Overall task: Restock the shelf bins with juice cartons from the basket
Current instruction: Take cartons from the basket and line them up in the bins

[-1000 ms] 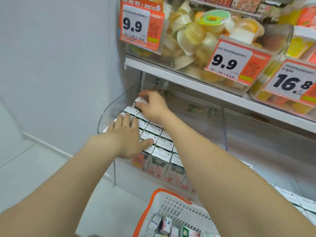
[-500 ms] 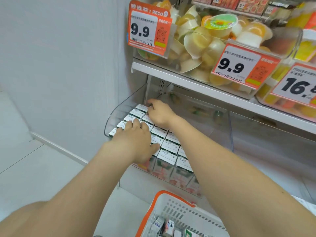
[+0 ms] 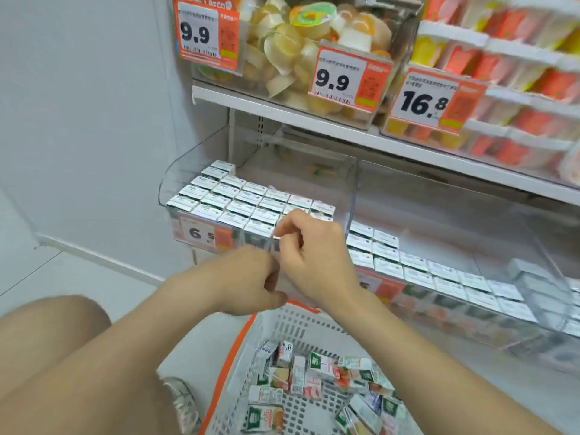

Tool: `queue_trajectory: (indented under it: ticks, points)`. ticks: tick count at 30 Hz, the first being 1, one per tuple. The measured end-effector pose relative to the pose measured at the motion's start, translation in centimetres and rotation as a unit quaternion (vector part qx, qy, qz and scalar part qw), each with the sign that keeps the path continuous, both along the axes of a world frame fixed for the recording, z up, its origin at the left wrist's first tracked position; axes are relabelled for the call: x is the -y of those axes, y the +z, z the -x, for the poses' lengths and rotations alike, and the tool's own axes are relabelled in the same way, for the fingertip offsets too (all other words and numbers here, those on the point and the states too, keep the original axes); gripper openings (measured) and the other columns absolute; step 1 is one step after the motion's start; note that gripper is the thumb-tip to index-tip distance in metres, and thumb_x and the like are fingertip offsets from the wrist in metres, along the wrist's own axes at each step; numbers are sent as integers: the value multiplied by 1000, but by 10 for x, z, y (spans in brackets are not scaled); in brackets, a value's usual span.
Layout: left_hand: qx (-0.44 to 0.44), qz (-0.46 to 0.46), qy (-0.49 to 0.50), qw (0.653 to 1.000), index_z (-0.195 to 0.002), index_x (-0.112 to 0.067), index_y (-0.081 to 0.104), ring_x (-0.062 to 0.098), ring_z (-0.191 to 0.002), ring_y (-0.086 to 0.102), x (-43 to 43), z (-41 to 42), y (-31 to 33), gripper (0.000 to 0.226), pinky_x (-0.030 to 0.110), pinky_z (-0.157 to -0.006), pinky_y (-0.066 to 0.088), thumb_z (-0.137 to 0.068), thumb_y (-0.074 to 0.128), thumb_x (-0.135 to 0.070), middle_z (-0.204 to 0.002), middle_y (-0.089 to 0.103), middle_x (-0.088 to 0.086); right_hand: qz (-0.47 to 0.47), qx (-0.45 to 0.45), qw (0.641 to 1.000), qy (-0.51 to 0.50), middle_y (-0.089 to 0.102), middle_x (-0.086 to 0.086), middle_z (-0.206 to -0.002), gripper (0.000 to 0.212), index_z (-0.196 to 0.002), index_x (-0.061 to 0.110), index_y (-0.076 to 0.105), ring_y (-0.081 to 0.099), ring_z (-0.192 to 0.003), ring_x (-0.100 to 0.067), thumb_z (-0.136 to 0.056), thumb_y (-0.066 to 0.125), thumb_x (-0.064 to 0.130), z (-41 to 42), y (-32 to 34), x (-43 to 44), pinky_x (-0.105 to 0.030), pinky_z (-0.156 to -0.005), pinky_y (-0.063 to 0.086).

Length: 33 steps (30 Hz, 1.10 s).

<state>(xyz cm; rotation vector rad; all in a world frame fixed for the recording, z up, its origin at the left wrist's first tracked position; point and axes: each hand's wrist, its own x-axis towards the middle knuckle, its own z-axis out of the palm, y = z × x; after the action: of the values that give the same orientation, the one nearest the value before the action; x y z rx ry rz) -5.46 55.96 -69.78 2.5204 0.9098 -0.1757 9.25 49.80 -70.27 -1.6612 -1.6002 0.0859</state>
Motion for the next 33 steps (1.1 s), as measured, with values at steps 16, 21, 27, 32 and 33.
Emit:
queue_trajectory:
  ticks: [16, 21, 27, 32, 33]
  points:
    - [-340, 47, -137, 929, -85, -5, 52, 20, -65, 41, 48, -60, -212, 18, 37, -62, 39, -101, 45, -3, -77, 43, 3, 507, -14, 859, 70, 58, 3, -68, 35, -126, 14, 67, 56, -60, -18, -104, 41, 5, -69, -234, 116, -27, -55, 40]
    - [-354, 120, -133, 918, -110, -13, 59, 20, -72, 55, 64, -52, -286, 16, 37, -71, 46, -101, 50, -4, -93, 54, 16, 624, 1, 776, 95, 65, -11, -128, 32, -136, 13, 61, 64, -111, -28, -107, 50, 14, -71, -299, 141, -39, -93, 53]
    - [-352, 207, -38, 912, -160, -15, 32, 28, -107, 67, 96, -39, -344, 60, 34, -77, 53, -103, 47, -4, -164, 31, 13, 688, -1, 711, 149, 46, -8, -160, 75, -166, 30, 17, 57, -132, -33, -104, 51, 5, -52, -344, 167, -45, -100, 50]
    - [-325, 220, 22, 919, -158, -9, 20, 35, -124, 58, 113, -37, -349, 63, 38, -86, 48, -101, 45, 4, -165, 19, 19, 698, -13, 699, 154, 2, -12, -174, 84, -165, 35, 11, 48, -140, -41, -101, 55, 4, -33, -363, 172, -50, -102, 52]
    - [-320, 210, 23, 924, -157, -9, 22, 34, -122, 59, 114, -36, -349, 63, 37, -83, 46, -101, 46, 5, -163, 22, 18, 707, -13, 690, 156, -11, -11, -173, 85, -166, 36, 9, 51, -137, -41, -102, 53, 1, -31, -363, 172, -48, -95, 54]
